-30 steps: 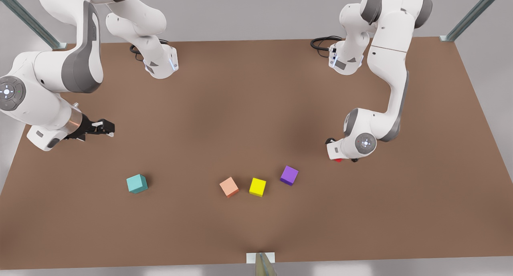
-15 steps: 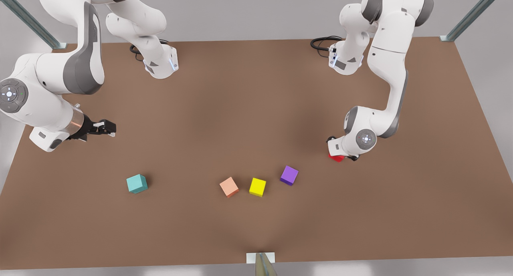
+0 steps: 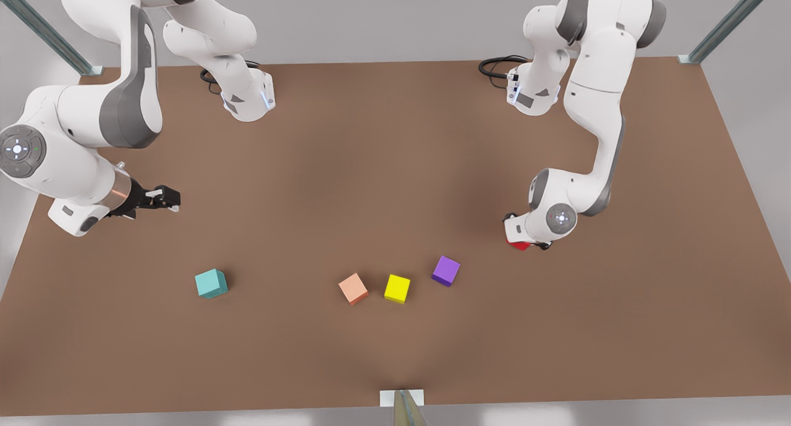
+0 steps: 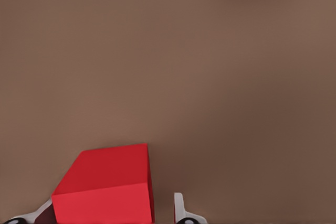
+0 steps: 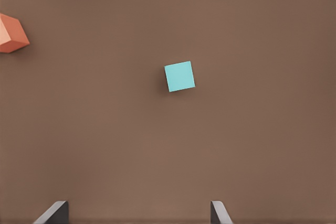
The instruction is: Pick up red wooden cube and pass to hand red wooden cube and place in blue wooden cube
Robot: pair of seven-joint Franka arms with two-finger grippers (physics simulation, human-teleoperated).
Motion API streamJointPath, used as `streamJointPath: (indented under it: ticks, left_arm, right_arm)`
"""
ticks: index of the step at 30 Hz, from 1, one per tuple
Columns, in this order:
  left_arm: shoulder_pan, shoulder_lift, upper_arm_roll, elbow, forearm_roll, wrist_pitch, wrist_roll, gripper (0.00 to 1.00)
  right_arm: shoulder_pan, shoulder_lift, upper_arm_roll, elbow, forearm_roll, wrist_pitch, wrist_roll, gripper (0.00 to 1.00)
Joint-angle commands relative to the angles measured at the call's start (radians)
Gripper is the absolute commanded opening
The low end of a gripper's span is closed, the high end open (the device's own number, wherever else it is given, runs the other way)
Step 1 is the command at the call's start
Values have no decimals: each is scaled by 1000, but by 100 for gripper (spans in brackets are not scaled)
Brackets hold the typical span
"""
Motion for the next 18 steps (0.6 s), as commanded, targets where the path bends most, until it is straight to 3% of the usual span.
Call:
streamJointPath:
  ticks: [1,7,9,11,16,17,18]
  left_arm:
    - [-1,11,4,-2,1,8,5,100]
    - [-4,41,4,-11,1,78,4,100]
    - [-2,41,4,-11,1,78,4,76]
    - [-1,37,6,-11,1,75,4,62]
    - [33,-5,4,4,-45,17,5,61]
    - [45,-3,3,29,-162,-4,1,61]
    - [41,12,-2,167,-374,-202,-56,61]
  right_arm:
    - [0,0,0,0,1,-2,-11,100]
    - [0,0,0,-1,2,-3,-13,100]
    - [0,0,0,-6,2,-2,-13,100]
    - [0,0,0,-6,2,-2,-13,100]
    - [2,2,0,-6,-2,4,-16,100]
    - [8,5,0,-4,-6,11,-17,100]
    - [11,42,5,8,-6,15,-51,100]
